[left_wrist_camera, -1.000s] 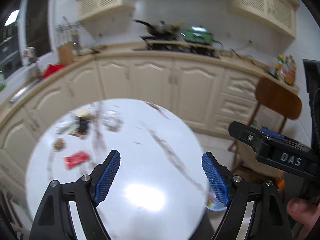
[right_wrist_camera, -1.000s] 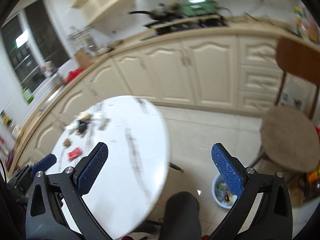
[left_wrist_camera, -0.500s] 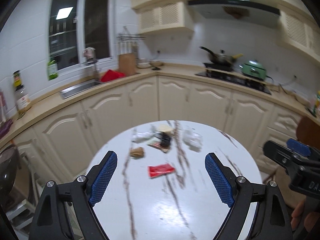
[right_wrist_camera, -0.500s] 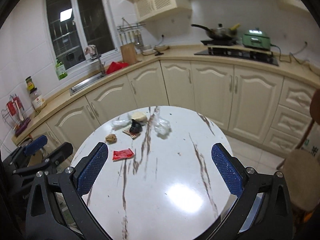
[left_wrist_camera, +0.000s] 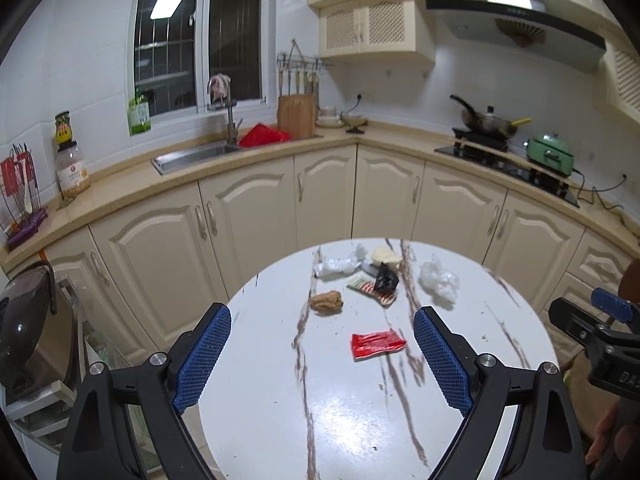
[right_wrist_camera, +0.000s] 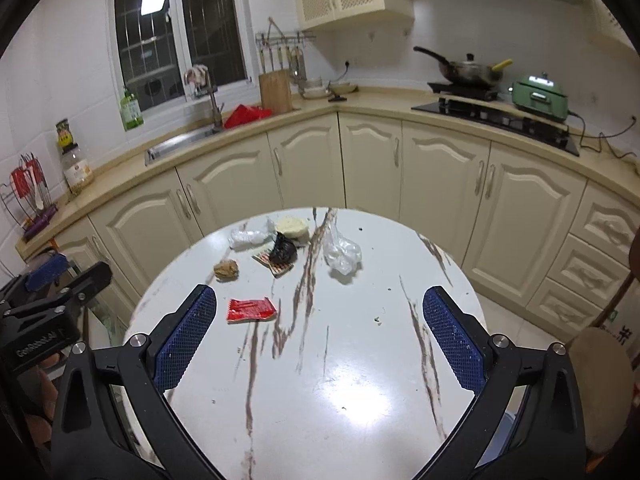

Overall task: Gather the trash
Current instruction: 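Return both tools toward the table, then grasp the clear plastic bag with the right tool while the left tool grasps the brown cookie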

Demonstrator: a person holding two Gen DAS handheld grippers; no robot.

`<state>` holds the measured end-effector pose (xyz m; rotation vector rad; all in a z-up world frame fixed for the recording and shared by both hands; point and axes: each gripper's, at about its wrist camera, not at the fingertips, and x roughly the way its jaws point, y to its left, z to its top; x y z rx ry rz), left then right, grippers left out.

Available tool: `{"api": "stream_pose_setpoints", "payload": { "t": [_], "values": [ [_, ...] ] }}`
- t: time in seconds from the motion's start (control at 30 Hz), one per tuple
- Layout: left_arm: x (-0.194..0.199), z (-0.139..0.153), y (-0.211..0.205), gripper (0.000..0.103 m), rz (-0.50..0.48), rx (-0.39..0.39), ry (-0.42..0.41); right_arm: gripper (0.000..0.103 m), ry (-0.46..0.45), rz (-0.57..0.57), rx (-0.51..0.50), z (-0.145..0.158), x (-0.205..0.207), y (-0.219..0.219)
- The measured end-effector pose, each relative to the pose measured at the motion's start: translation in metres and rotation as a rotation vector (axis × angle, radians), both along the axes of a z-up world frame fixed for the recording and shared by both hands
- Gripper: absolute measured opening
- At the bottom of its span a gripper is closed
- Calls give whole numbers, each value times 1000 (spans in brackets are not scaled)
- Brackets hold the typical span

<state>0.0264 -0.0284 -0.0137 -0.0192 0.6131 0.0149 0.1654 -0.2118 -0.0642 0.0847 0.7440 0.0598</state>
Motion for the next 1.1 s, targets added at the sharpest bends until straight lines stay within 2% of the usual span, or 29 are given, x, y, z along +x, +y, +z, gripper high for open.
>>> {"api": "stream_pose_setpoints", "payload": {
  "t": [0.33, 0.6, 0.87, 1.0, 1.07, 1.1],
  "values": [
    [117, -41, 24, 90, -6, -7, 126, 103, 153, 13, -16, -71, 77, -8],
    [223, -89, 28, 90, -39, -25, 272, 103, 273, 28, -31, -118, 156, -13],
    [323, -129, 11, 90, -60, 65, 373, 103, 352, 27, -65, -151, 209, -13],
    [358, -148, 8, 88, -53, 68, 409, 103, 377, 30, -81, -163, 224, -13],
    [369, -155, 7, 88, -55, 64, 421, 100, 389, 32, -85, -169, 230, -12],
    [376, -157, 7, 86, -63, 56, 424, 94, 393, 34, -90, -170, 231, -12]
  ]
}}
